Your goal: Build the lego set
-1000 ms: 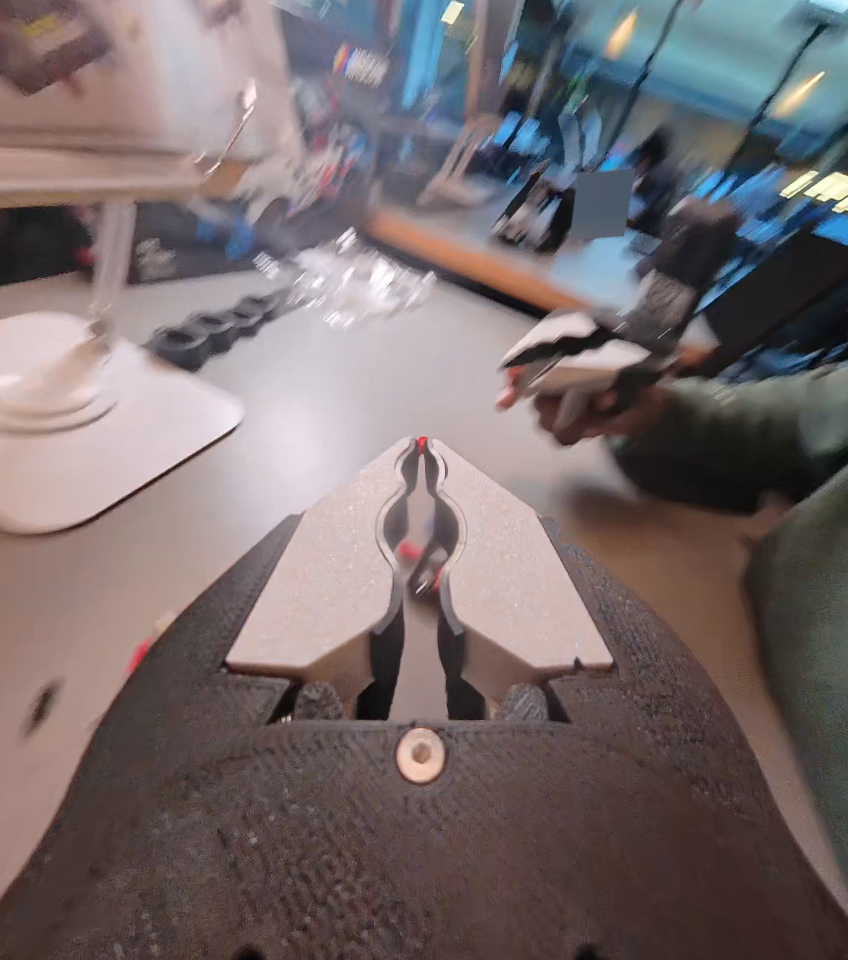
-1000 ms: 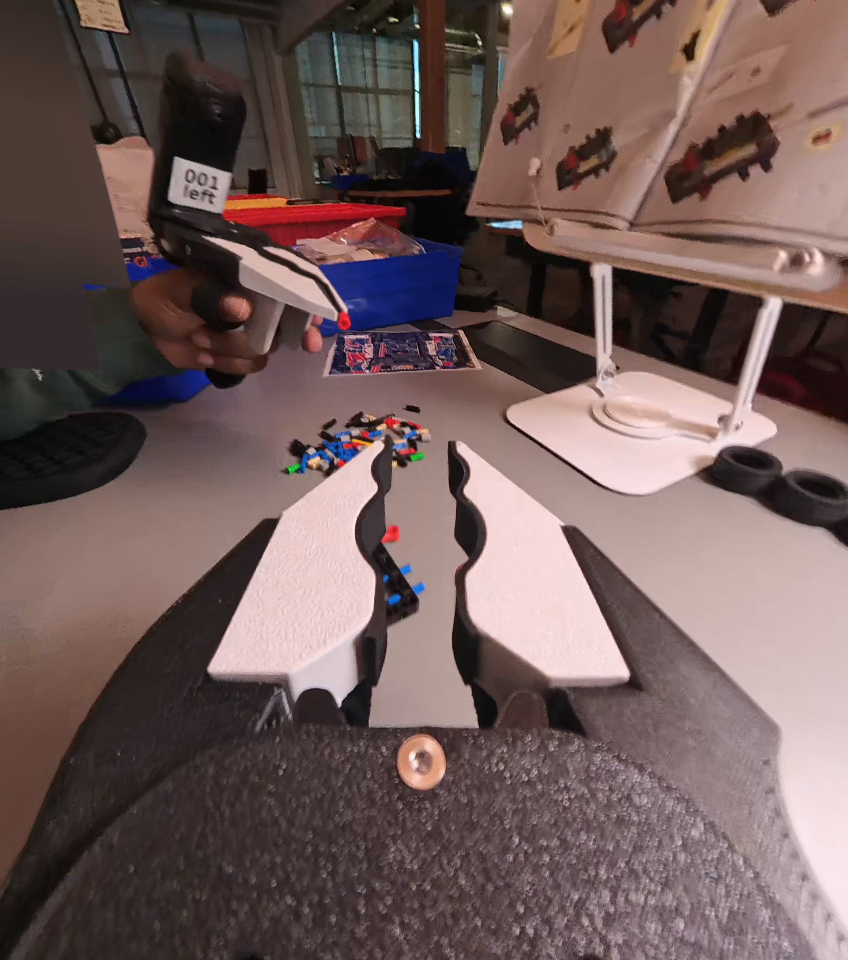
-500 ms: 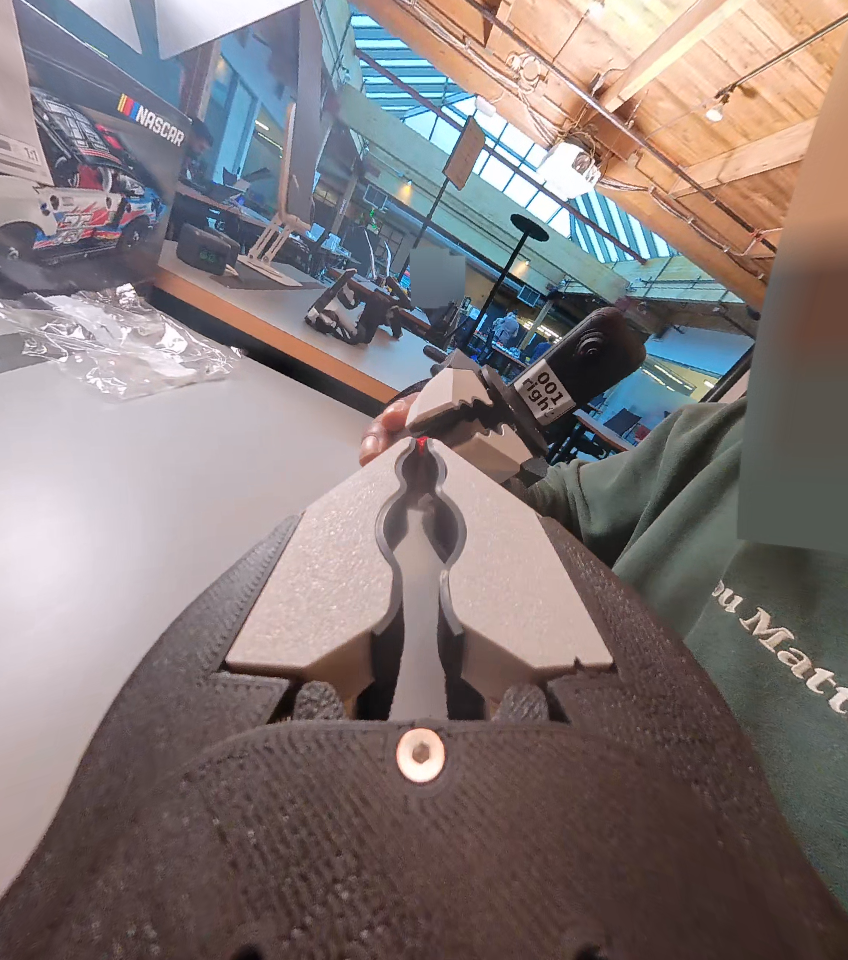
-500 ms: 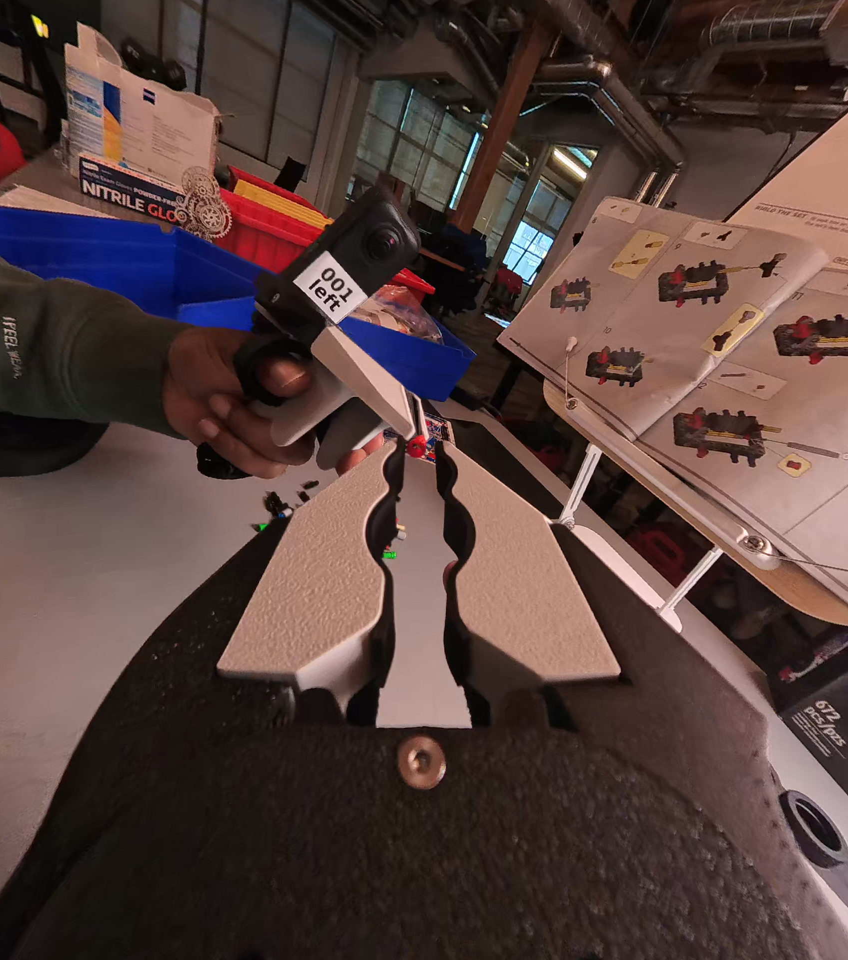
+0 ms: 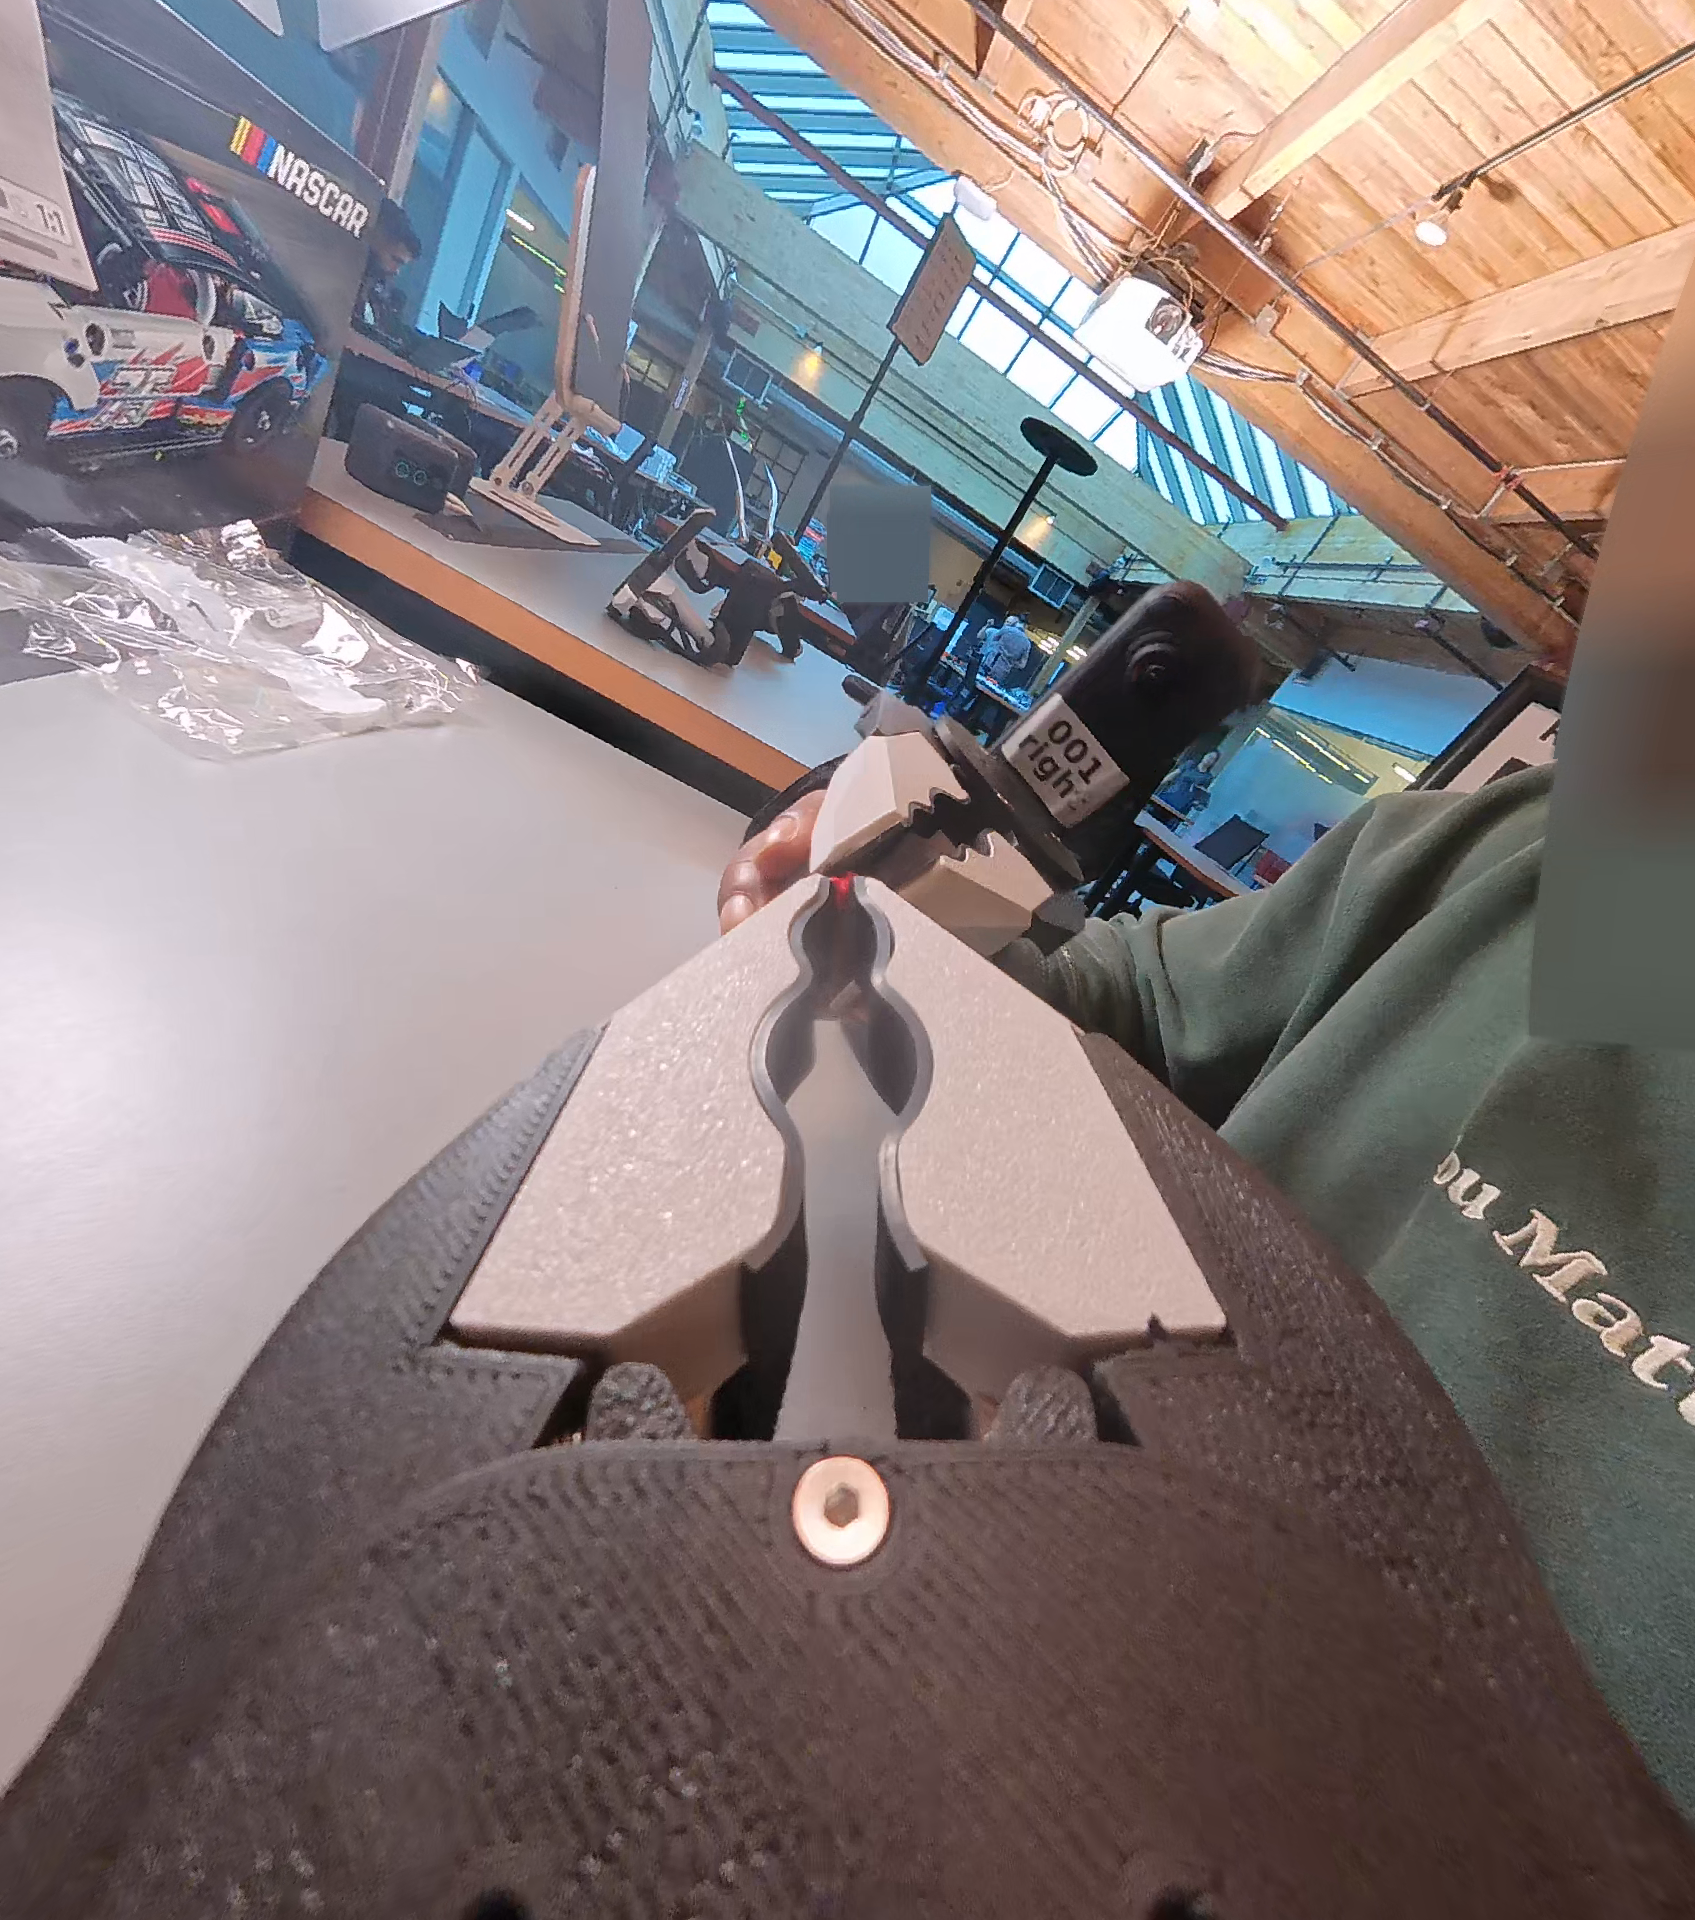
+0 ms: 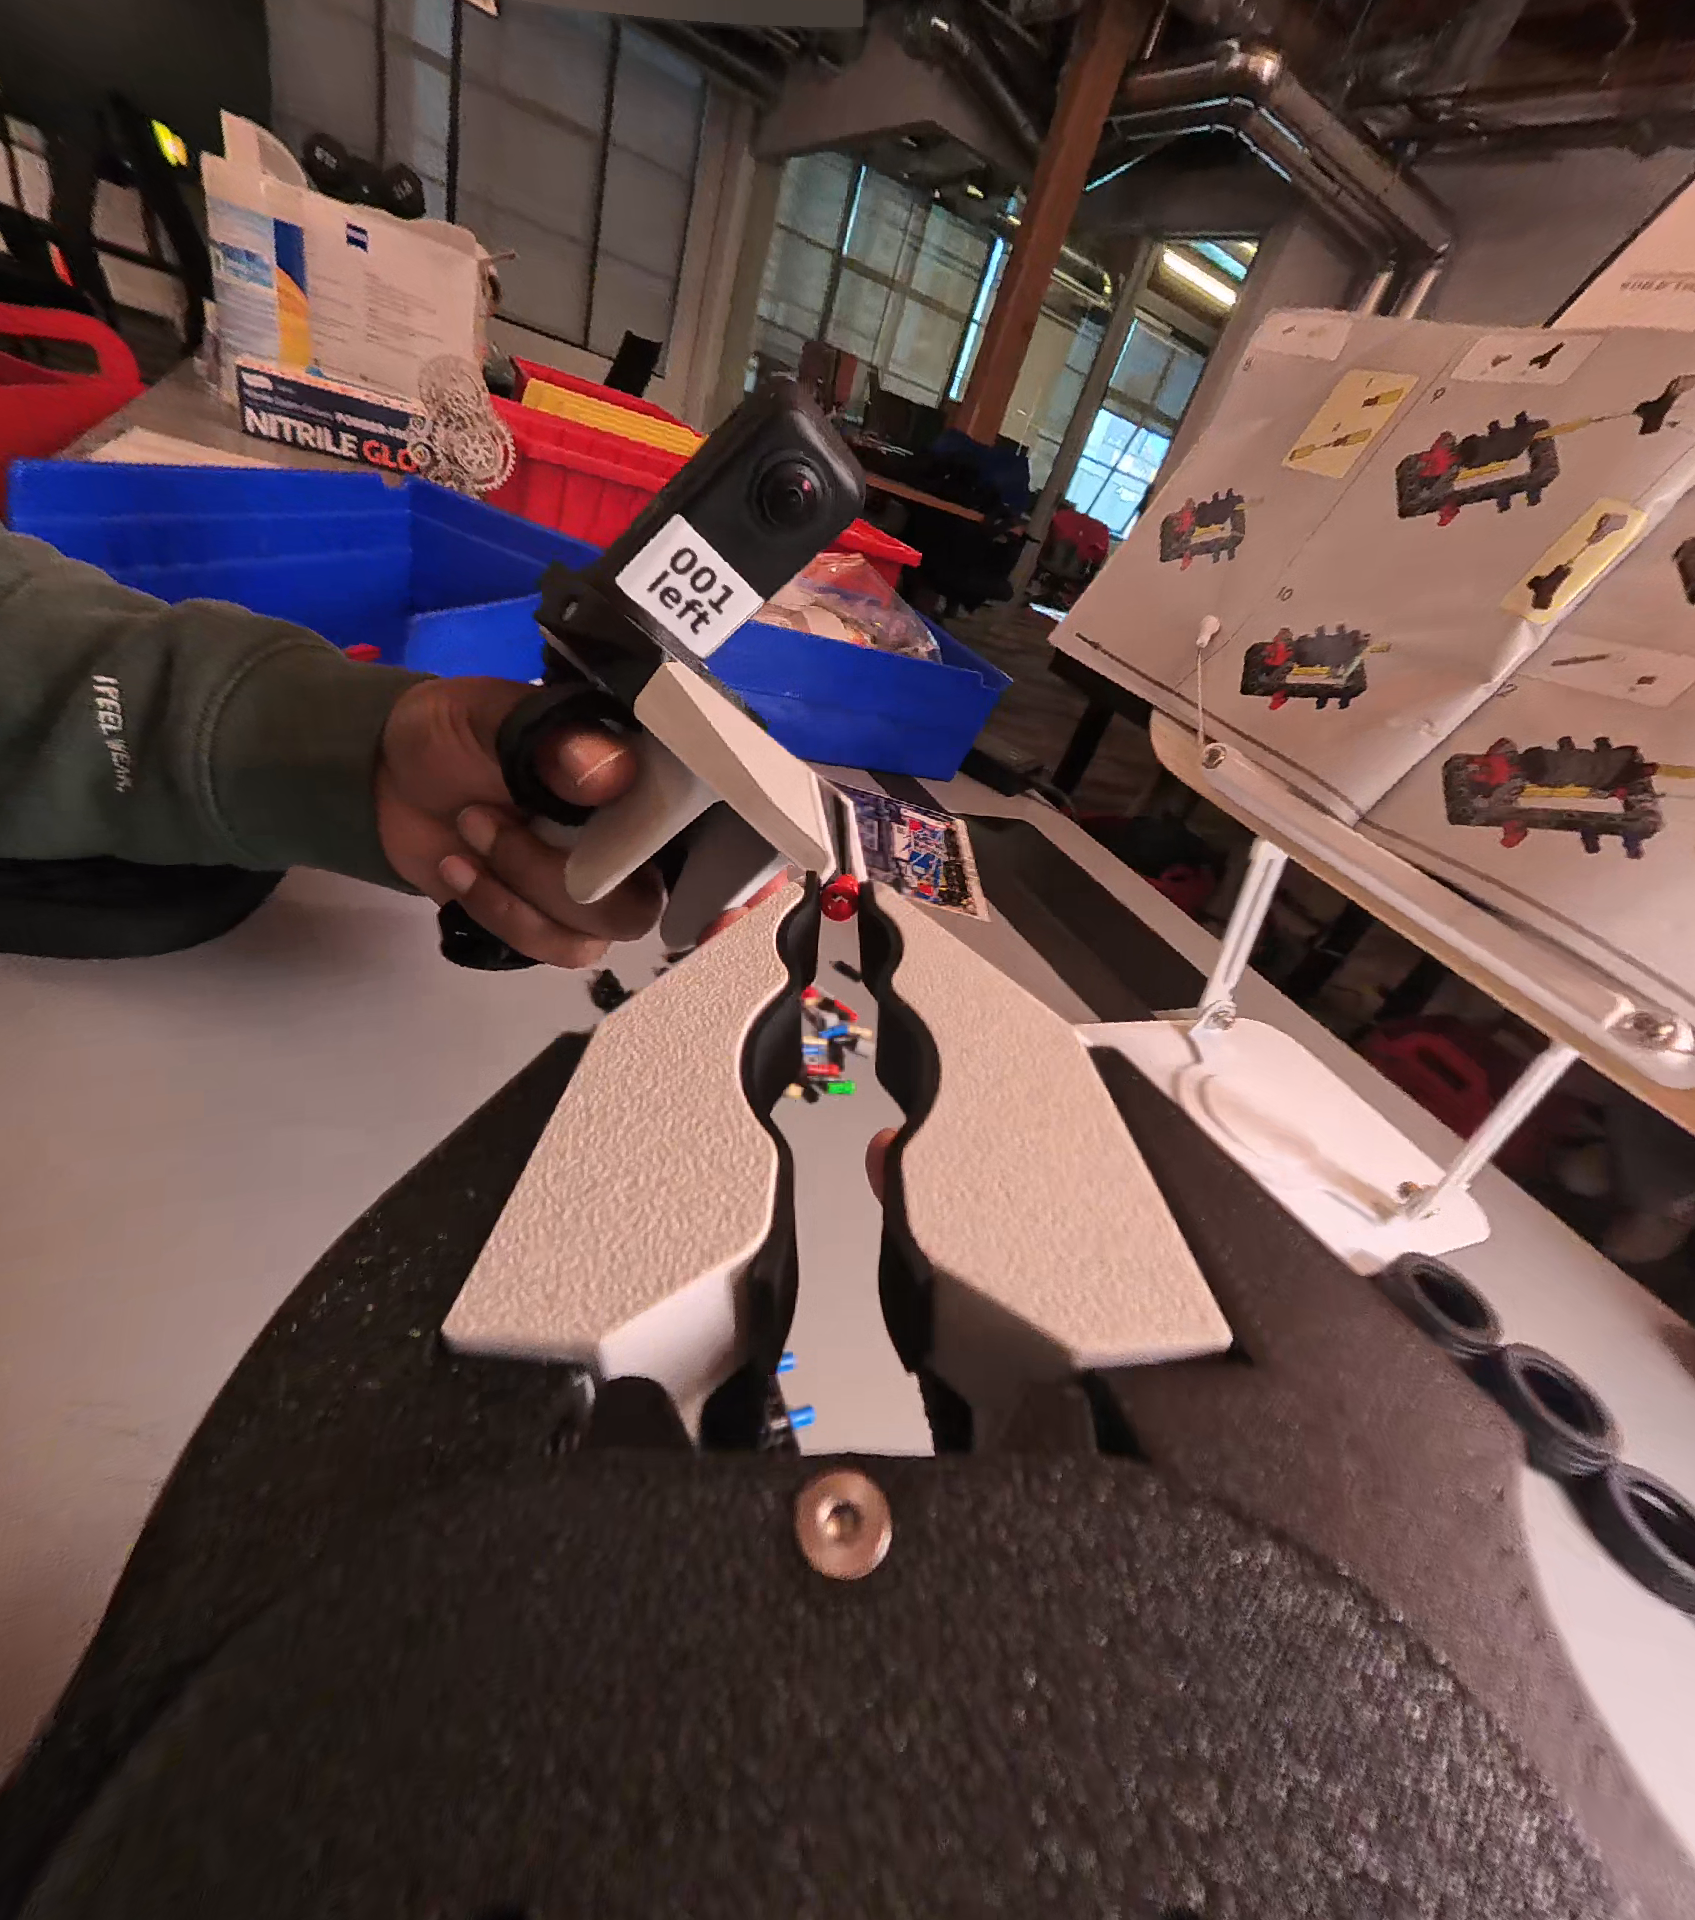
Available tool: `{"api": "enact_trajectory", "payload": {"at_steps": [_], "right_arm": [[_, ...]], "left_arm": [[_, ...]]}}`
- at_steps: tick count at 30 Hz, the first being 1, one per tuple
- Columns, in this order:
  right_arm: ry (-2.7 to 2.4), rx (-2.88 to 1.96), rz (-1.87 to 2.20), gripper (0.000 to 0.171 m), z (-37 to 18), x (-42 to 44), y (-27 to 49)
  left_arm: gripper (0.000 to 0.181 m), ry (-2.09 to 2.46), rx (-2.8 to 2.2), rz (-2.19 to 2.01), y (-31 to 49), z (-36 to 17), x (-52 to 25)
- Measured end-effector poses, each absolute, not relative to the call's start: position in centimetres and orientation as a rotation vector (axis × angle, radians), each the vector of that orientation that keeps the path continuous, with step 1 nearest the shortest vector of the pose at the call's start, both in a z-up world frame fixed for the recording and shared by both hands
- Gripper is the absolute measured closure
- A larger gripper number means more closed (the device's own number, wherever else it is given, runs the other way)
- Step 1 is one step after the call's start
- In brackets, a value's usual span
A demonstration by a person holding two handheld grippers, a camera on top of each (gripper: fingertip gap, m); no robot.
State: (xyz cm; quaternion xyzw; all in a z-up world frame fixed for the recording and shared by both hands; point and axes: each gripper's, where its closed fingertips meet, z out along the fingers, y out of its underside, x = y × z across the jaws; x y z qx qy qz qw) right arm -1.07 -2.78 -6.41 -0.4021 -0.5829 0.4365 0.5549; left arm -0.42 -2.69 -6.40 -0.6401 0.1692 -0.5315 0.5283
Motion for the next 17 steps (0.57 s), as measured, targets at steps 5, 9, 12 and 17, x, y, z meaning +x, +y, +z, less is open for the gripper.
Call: {"api": "enact_trajectory", "payload": {"at_steps": [5, 9, 12, 17], "right_arm": [[-1.317, -1.017, 1.207, 0.166, -6.5, -0.8, -2.3], [-1.256, -1.081, 1.448, 0.166, -6.3, 0.0, -1.2], [-1.182, -1.105, 1.737, 0.166, -5.8, 1.0, -1.0], [-0.956, -1.062, 2.28, 0.166, -3.8, 2.7, -1.1]], "left_arm": [[0.181, 0.412, -1.513, -1.231, -2.6, -6.1, -0.9], [0.172, 0.404, -1.523, -1.119, -2.0, -6.0, -2.3], [0.167, 0.457, -1.519, -1.049, -2.1, -5.8, -1.8], [0.167, 0.623, -1.476, -0.899, -2.6, -4.9, 1.2]]}}
